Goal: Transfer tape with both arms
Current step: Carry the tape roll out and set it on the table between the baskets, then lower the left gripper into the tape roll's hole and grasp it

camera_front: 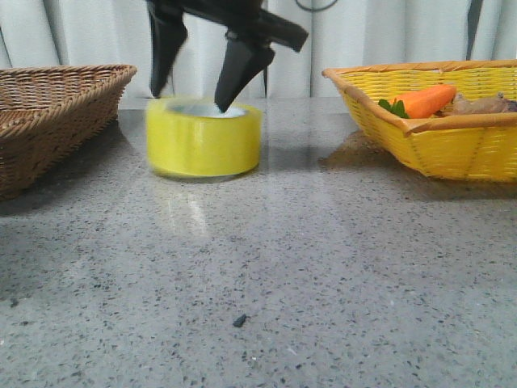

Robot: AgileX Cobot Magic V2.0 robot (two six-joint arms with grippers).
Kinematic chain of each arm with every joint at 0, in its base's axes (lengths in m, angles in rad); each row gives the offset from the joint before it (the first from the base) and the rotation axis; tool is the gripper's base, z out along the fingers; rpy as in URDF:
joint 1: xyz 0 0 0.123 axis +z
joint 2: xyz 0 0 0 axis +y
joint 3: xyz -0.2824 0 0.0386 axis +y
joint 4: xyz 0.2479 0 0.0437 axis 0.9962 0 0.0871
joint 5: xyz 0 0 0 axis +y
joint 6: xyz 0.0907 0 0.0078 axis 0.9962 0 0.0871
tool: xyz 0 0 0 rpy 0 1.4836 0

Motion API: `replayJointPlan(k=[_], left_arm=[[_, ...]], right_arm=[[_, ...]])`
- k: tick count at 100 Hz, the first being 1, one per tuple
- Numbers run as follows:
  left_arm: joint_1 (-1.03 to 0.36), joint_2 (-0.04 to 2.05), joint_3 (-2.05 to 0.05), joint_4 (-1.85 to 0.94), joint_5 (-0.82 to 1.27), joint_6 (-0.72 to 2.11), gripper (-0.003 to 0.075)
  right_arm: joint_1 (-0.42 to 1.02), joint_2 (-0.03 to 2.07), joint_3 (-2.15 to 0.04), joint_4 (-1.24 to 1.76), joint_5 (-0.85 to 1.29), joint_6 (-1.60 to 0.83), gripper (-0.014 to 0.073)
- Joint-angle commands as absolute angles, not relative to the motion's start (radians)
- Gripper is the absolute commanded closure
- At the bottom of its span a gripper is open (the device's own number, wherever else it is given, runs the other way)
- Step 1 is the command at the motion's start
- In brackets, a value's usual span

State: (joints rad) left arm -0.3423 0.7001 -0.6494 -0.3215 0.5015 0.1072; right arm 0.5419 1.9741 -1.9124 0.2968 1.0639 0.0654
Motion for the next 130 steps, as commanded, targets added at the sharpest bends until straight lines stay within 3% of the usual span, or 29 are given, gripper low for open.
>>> replayJointPlan(k=[1,5,12,24,47,72,104,130], left_arm=[[-0.369,0.714,-0.702,-0.337,0.439,0.135,0.0262],[-0.382,0.728,-0.724,-0.337,0.441,0.156,0.0262],[-0.407,0.769,-0.778,-0.337,0.445,0.197,0.0263],[-0.434,0.876,-0.911,-0.337,0.488,0.234,0.0263],[-0.439,1.162,-1.251,-0.335,0.666,0.234,0.0300],[-0.439,1.451,-1.570,-0.394,0.891,0.234,0.0305],[-0.439,1.665,-1.610,-0.420,1.075,0.338,0.0305],[-0.439,1.757,-1.610,-0.359,1.045,0.338,0.0305]], right_arm=[[0.535,1.860,-1.988,0.308,1.062,0.052,0.0104],[0.535,1.835,-2.006,0.306,1.085,0.042,0.0156],[0.537,1.766,-2.019,0.306,1.105,0.019,0.0319],[0.550,1.615,-2.013,0.304,1.149,-0.048,0.0671],[0.560,1.352,-1.921,0.276,1.164,-0.071,0.0652],[0.560,1.096,-1.670,0.203,1.099,-0.071,0.0652],[0.560,0.943,-1.465,0.199,1.017,-0.044,0.0652],[0.560,0.944,-1.463,0.210,1.011,-0.042,0.0652]])
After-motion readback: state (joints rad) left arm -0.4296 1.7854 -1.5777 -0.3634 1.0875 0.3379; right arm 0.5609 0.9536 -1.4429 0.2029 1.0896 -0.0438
